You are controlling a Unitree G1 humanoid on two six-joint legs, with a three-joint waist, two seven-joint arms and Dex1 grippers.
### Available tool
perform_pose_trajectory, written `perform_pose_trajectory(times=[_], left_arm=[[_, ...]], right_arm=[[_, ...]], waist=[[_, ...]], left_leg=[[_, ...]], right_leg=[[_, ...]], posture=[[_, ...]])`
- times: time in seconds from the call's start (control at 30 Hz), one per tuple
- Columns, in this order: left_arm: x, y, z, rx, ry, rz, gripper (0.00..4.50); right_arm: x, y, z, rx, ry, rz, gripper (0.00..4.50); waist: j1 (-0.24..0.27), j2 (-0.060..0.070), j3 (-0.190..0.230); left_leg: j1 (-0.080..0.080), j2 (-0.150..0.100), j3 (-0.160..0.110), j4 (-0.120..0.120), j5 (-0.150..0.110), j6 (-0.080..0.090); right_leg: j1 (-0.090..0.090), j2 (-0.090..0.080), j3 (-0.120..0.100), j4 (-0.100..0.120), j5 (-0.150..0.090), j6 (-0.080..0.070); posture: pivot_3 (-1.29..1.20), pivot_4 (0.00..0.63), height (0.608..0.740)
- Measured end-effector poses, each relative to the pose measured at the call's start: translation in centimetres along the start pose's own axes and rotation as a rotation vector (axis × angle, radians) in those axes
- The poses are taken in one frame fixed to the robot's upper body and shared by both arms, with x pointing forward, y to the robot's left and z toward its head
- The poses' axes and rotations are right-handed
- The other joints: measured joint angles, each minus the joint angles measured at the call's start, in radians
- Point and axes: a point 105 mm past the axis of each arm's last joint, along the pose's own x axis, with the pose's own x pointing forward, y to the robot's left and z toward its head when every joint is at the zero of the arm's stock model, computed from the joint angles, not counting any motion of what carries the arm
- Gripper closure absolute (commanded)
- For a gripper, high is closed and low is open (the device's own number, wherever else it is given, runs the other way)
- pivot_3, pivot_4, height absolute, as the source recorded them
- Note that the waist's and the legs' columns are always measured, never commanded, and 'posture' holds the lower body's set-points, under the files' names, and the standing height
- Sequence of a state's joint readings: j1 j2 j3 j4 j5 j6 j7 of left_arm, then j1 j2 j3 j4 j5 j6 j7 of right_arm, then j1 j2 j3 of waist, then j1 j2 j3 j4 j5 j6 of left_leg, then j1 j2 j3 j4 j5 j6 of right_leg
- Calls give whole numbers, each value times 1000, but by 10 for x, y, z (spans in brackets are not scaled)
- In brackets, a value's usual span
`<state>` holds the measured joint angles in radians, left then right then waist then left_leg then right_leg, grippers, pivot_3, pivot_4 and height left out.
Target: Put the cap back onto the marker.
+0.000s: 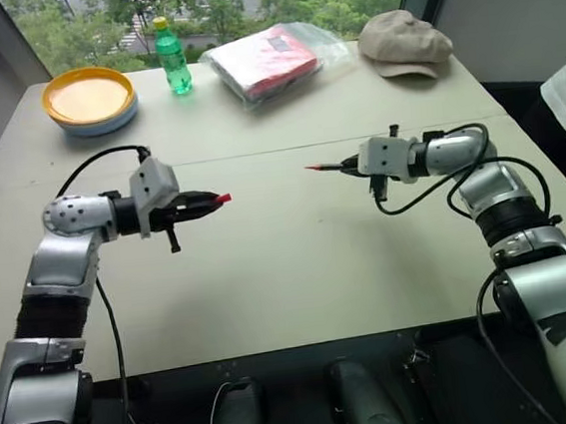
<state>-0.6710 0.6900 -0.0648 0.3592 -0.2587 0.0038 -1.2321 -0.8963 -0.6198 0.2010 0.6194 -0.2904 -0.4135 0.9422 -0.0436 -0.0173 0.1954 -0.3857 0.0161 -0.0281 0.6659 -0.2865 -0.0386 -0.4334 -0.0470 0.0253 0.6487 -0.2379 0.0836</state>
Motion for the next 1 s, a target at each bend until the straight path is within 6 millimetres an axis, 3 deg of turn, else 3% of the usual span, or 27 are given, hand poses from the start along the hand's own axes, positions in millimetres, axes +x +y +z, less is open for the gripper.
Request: perform_pose_trajectory(times=[0.33,0.6,1.0], left_arm=[[17,13,9,17,-53,-47,4500],[28,8,7,39,-44,-100,4500],[29,5,6,53,-36,-120,4500]], right_arm=[[4,11,54,-112,-69,-28,4484],[11,13,80,-108,-112,-37,4484],[14,19,87,-101,-118,5,4484]], waist=[[2,0,0],[2,0,0],[2,0,0]], left_leg=[[-1,0,-1,1,0,0],[-1,0,-1,1,0,0],[-1,0,-1,1,0,0]], right_leg=[[0,0,-1,1,0,0],[0,0,-1,1,0,0],[0,0,-1,1,0,0]], posture=[[0,150,740],[0,150,740],[0,150,740]])
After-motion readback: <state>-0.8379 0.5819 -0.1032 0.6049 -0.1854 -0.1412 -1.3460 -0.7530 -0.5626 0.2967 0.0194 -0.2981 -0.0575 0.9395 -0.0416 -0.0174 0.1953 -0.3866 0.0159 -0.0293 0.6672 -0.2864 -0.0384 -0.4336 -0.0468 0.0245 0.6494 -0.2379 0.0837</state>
